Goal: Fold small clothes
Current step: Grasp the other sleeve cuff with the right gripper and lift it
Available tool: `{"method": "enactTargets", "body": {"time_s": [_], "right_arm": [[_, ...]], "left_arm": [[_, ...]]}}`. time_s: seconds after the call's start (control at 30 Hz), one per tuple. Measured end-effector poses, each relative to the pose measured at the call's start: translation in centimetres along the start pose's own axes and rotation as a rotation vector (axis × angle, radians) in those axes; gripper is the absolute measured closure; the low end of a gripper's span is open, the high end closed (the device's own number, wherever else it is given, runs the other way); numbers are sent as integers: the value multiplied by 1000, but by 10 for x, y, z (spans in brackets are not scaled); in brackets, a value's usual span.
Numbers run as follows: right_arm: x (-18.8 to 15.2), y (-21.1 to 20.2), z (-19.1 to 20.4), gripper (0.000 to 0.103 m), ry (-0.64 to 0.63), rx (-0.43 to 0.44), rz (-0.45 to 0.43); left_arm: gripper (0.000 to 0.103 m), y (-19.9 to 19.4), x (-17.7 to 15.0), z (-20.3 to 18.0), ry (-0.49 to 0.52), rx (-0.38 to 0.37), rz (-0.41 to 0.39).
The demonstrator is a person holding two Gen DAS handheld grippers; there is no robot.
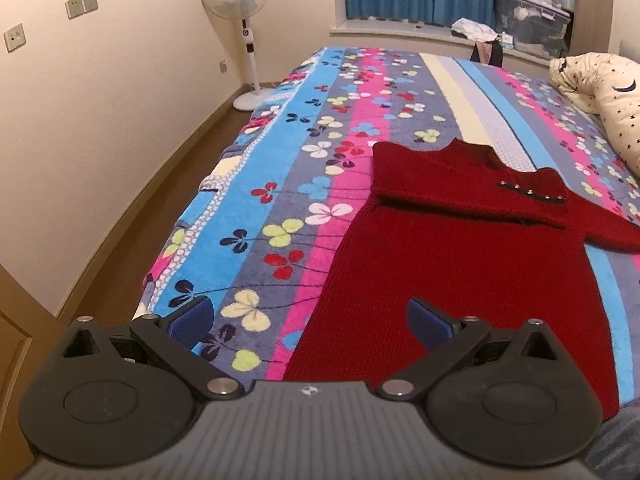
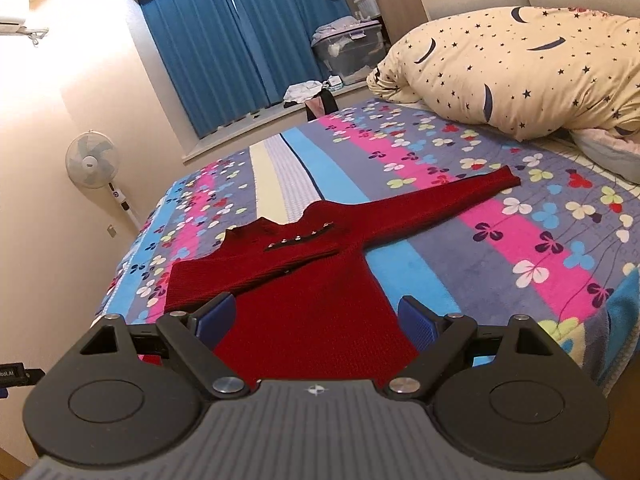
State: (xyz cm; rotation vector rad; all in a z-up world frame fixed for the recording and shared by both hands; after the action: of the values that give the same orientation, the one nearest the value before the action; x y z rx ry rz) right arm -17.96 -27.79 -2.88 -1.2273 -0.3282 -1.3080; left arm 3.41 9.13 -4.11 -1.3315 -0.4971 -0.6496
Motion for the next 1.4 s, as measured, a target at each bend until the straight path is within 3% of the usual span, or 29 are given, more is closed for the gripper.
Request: {"method": "enactTargets", "body": {"time_s": [0.4,0.6,0.7,1.0,1.2,1.4], "right_arm": [[17,50,-61,14,90,-128,-2],[27,94,-107,14,189,-181,5],[41,133,-141,14,262,-177,4],[83,281,-281,15,607,-274,-38],[106,352,-332,15,662,-347,-54],[116,397,-363,15,704,-410,-38]], "left_arm": [[0,50,8,-27,22,29,78],[0,84,19,-48,30,31,134],[0,105,26,-57,15,31,178],[0,157,59,-74,45,132,192],[0,178,66,-90,82,157,199],[0,191,70,-101,124,189,187]]}}
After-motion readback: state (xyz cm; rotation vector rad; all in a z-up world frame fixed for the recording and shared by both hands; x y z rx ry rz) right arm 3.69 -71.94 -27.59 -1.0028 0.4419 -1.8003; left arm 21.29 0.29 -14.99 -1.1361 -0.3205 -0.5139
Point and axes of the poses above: each gripper's, at about its wrist camera, not at the fingertips, and y roughly the way its jaws point, z to its left, x to its top, the point moved 8 cm from there along y, roughly the way its jaws point, and after that the axes turned 4 degrees about x, right-handed, at the moved point
